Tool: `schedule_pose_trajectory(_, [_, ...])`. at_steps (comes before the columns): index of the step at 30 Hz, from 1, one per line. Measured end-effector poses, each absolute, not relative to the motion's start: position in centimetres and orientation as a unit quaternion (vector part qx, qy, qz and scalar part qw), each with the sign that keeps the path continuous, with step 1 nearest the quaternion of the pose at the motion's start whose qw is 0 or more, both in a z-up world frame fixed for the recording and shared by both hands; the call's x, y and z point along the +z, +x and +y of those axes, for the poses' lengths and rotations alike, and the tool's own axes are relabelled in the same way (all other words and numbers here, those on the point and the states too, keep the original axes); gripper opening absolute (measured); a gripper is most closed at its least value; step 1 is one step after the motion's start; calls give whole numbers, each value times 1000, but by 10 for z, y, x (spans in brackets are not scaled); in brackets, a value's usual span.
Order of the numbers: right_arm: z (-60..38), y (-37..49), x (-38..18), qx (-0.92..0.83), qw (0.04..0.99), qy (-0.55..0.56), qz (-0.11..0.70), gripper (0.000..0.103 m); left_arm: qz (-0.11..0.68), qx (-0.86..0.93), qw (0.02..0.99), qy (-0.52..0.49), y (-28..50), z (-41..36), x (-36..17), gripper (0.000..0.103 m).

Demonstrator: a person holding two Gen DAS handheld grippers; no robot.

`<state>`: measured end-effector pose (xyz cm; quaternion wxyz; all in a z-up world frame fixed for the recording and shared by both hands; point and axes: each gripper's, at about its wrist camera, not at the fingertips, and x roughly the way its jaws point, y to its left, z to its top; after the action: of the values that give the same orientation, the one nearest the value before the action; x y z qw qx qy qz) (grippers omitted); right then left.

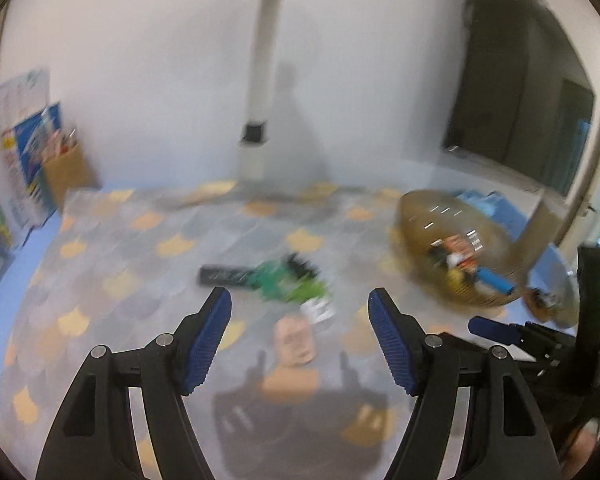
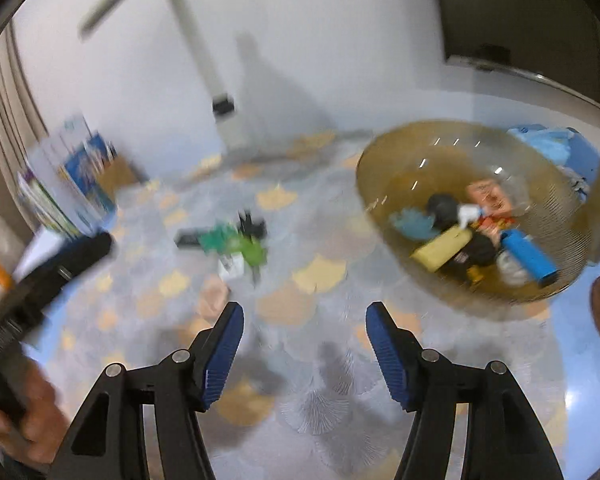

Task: Organize rigid objects
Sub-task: 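Grasp the white plug adapter with the right gripper while the left grasps the pink oval stone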

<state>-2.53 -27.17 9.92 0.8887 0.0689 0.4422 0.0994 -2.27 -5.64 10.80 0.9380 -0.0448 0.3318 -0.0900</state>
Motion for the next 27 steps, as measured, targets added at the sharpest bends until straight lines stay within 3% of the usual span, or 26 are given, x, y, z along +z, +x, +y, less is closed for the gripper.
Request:
schedule_pose_trajectory(7, [-260,-24,39,89,880,65,461,62,388,-27,919,-56,-15,-30,58,69])
schedule_pose_trajectory(23, [-254,-19,30,73,877,38,474,63,444,-10,894,-68,-11,-20,2,69])
schedule_pose_trajectory(27, [-251,-17,28,68,876,24,476,78,441,-8,896,-57,-12,-25,2,70])
